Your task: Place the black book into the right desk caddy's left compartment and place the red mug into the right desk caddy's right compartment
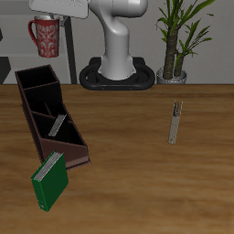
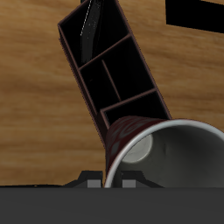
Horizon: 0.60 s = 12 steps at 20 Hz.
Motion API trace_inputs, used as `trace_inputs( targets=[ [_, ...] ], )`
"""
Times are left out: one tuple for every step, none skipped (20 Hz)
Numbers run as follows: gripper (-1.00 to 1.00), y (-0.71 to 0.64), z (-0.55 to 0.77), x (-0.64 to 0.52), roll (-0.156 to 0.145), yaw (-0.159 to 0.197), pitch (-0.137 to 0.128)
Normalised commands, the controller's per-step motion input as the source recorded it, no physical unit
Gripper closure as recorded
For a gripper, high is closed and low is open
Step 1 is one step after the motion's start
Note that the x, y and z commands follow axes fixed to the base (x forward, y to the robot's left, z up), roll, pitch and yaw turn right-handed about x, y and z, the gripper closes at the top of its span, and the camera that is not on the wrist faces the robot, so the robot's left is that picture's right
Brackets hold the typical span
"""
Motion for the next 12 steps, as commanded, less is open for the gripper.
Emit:
trace_inputs(
  targets=[
    [1.00, 0.05, 0.00, 0.03, 0.000, 0.000, 0.000],
    [1.00, -0.28, -0.03, 0.26, -0.097, 0.006, -0.067],
    [1.00, -0.07, -0.14, 0.19, -0.007, -0.100, 0.056],
    [1.00, 0.11, 0.00, 0.06, 0.000, 0.000, 0.000],
    [1.00, -0.05, -0.11, 0.17, -0.023, -0.028, 0.010],
    [1.00, 0.07, -0.13, 0.15, 0.008, 0.004, 0.017],
    [1.00, 0.05, -0.28, 0.26, 0.036, -0.031, 0.088],
    [1.00, 0.08, -0.23, 0.17, -0.014, 0.027, 0.015],
    [1.00, 0.11, -0.19, 0.13, 0.091, 0.010, 0.046],
    [1.00, -0.03, -0.13, 0.09, -0.006, -0.028, 0.025],
    [1.00, -0.05, -0.10, 0.04, 0.041, -0.008, 0.020],
    [1.00, 0.04, -0.03, 0.06, 0.050, -0.020, 0.019]
  ],
)
